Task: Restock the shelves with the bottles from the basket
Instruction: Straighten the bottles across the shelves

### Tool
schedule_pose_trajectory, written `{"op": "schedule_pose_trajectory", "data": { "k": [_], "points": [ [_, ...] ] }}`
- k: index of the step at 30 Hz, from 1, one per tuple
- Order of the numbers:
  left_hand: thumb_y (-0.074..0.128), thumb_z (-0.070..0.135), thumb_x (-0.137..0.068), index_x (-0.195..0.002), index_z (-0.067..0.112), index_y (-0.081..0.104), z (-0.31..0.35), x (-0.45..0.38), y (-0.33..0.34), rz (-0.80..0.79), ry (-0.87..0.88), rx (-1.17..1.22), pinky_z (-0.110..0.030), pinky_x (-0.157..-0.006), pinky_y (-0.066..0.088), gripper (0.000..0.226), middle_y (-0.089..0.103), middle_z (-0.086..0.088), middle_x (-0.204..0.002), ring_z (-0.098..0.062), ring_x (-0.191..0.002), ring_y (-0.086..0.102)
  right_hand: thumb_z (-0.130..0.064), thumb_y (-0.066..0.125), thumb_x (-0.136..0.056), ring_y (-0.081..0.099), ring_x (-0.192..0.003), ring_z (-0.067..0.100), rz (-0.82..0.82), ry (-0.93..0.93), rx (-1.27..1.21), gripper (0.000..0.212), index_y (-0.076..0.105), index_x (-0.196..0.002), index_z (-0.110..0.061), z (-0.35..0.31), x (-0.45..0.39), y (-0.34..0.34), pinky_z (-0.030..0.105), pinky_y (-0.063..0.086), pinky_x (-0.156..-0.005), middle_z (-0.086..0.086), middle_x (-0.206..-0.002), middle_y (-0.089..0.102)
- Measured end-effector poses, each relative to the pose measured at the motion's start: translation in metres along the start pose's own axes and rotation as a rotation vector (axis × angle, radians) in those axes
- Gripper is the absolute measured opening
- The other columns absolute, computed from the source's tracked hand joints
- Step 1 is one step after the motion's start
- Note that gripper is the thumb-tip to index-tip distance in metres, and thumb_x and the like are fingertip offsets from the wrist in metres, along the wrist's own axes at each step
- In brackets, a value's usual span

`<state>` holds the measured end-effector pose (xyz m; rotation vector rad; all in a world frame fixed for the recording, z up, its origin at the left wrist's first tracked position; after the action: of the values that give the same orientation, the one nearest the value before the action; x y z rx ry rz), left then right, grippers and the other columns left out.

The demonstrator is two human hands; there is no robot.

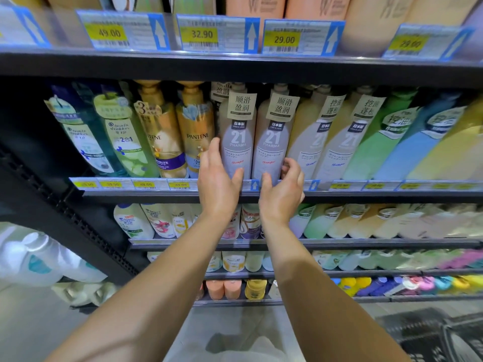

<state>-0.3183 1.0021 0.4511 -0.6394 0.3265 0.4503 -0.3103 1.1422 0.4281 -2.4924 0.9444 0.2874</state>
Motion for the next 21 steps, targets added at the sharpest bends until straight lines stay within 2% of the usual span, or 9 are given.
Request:
{"op": "schedule_pose_trajectory", "data": {
  "k": [2,4,6,9,12,16,18,21],
  "points": [
    [0.075,0.017,-0.083,-0.148,0.012,0.037,-0.001,0.007,-0.005,0.007,0.020,0.024,-0.045,-0.098,0.048,0.076,0.049,-0.010,-0.135,-0.028,-0.117,0.054,-0.016,0.073,-0.081,0.055,-0.115,0.024,0.004,-0.029,-0.027,0.049,0.056,-0.127,-0.012,0.004,-0.001,-0.011,0.039,0.039,-0.101,0.004,-0.122,0.059],
    [0.075,0.017,-0.082,-0.142,0.012,0.044,0.001,0.016,-0.008,0.011,0.060,0.029,-0.041,-0.096,0.048,0.067,0.054,-0.007,-0.127,-0.025,-0.111,0.056,-0.017,0.073,-0.082,0.056,-0.110,0.022,0.046,-0.015,-0.064,0.045,0.057,-0.123,-0.012,0.013,-0.005,-0.029,0.031,0.041,-0.097,0.003,-0.118,0.057],
    [0.075,0.018,-0.083,-0.136,0.011,0.051,0.008,0.025,-0.004,-0.011,0.084,0.048,-0.036,-0.094,0.047,0.059,0.056,-0.005,-0.118,-0.020,-0.105,0.056,-0.018,0.073,-0.083,0.056,-0.104,0.021,0.104,0.016,-0.090,0.042,0.057,-0.121,-0.011,0.026,-0.012,-0.050,0.019,0.037,-0.088,0.000,-0.112,0.053],
    [0.076,0.019,-0.083,-0.131,0.011,0.056,0.028,0.033,0.015,-0.050,0.095,0.060,-0.023,-0.090,0.041,0.052,0.058,-0.004,-0.112,-0.017,-0.101,0.055,-0.015,0.073,-0.083,0.055,-0.099,0.021,0.150,0.042,-0.089,0.042,0.056,-0.121,-0.009,0.042,-0.031,-0.077,0.012,0.030,-0.082,0.001,-0.111,0.051],
    [0.077,0.017,-0.082,-0.128,0.010,0.058,0.052,0.043,0.045,-0.076,0.110,0.096,-0.019,-0.088,0.039,0.051,0.059,-0.004,-0.111,-0.016,-0.101,0.055,-0.016,0.074,-0.081,0.053,-0.097,0.018,0.147,0.037,-0.065,0.046,0.055,-0.123,-0.009,0.054,-0.054,-0.095,0.010,0.028,-0.081,-0.001,-0.110,0.049],
    [0.076,0.017,-0.081,-0.131,0.010,0.056,0.073,0.051,0.081,-0.067,0.085,0.081,-0.031,-0.094,0.044,0.054,0.060,-0.009,-0.118,-0.024,-0.108,0.057,-0.019,0.075,-0.080,0.050,-0.096,0.013,0.054,-0.006,-0.033,0.051,0.053,-0.126,-0.012,0.064,-0.077,-0.097,0.009,0.025,-0.078,0.000,-0.111,0.050],
    [0.076,0.016,-0.081,-0.132,0.010,0.054,0.081,0.054,0.096,-0.031,0.055,0.082,-0.025,-0.093,0.040,0.056,0.058,-0.008,-0.121,-0.019,-0.109,0.053,-0.018,0.074,-0.080,0.051,-0.099,0.012,0.000,-0.046,-0.047,0.053,0.051,-0.127,-0.013,0.069,-0.084,-0.094,0.011,0.028,-0.080,0.004,-0.115,0.053],
    [0.076,0.014,-0.079,-0.130,0.008,0.053,0.088,0.056,0.108,0.072,0.011,0.054,-0.018,-0.088,0.034,0.056,0.057,-0.010,-0.122,-0.015,-0.107,0.049,-0.019,0.072,-0.080,0.055,-0.102,0.016,-0.052,-0.083,-0.039,0.052,0.050,-0.127,-0.016,0.074,-0.090,-0.089,0.015,0.031,-0.080,0.001,-0.118,0.055]
  ]
}}
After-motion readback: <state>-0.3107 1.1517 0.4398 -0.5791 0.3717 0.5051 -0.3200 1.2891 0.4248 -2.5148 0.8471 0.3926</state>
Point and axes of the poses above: each hand's wrist, its own x-axis away from the middle knuckle, its own y-axis out of the palm, z = x × y, the point moved 4 cm from there along -x, towards the middle knuckle
